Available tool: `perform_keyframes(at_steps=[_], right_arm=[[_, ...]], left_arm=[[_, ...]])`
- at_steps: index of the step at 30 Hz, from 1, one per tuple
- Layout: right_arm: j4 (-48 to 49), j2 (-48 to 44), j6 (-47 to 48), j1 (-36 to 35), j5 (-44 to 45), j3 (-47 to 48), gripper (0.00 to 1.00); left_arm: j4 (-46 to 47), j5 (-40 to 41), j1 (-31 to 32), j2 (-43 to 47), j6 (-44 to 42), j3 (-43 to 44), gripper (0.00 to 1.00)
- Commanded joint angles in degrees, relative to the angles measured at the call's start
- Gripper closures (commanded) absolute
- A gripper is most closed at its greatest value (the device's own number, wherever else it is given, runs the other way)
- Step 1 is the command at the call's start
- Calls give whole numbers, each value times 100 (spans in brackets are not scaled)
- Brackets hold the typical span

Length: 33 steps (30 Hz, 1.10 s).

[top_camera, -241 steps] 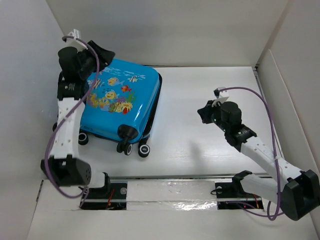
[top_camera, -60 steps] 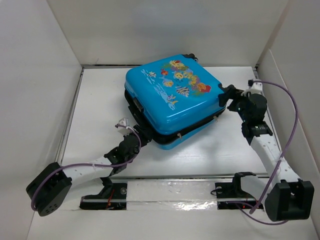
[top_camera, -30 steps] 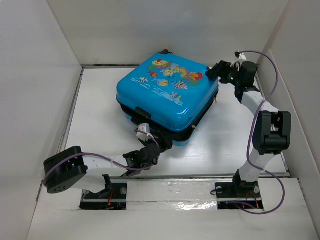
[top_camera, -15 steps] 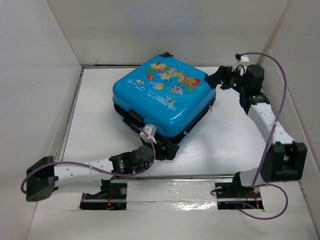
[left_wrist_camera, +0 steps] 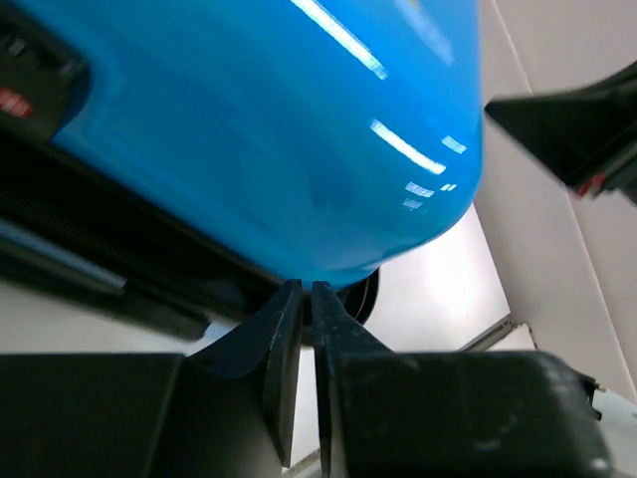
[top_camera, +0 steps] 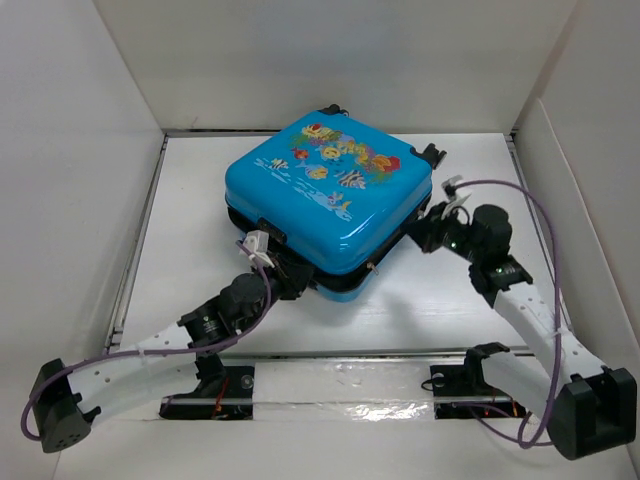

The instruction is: Pack the luggage

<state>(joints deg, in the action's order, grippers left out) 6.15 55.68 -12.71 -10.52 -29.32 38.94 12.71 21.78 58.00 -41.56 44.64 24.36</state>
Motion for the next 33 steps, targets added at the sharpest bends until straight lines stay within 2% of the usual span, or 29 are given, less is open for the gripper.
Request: perform_keyframes(at_steps=[1, 4, 7, 8, 11, 12, 16, 23, 26, 30, 33], right_arm=[[-166, -486, 365, -695, -215, -430, 100], [-132, -637, 226, -1328, -57, -887, 100], [-1, -576, 216, -1793, 198, -1177, 76], [0, -463, 242, -1847, 399, -1213, 56], [157, -217, 339, -1901, 358, -1257, 45], [289, -172, 339, -1953, 418, -1257, 44], [378, 74, 374, -1953, 585, -1196, 41], [597, 382, 471, -1953, 586, -1090, 38], [659, 461, 550, -1953, 419, -1029, 42], [703, 488, 594, -1953, 287, -923, 58], [519, 435, 656, -1953, 260, -748, 58]], left_arm=[[-681, -261, -52, 420, 245, -370, 95], [-640, -611, -52, 543, 326, -660, 97], [-375, -964, -52, 448, 229, -792, 96], [-340, -983, -52, 386, 194, -775, 94], [-243, -1053, -52, 105, 89, -635, 83], [-164, -1079, -52, -35, 28, -565, 78], [38, -1211, -104, -229, -70, -494, 70], [346, -1431, -157, -493, -157, -476, 69], [381, -1475, -157, -599, -210, -432, 69], [355, -1493, -157, -730, -272, -344, 70], [381, -1510, -157, -809, -281, -318, 70]])
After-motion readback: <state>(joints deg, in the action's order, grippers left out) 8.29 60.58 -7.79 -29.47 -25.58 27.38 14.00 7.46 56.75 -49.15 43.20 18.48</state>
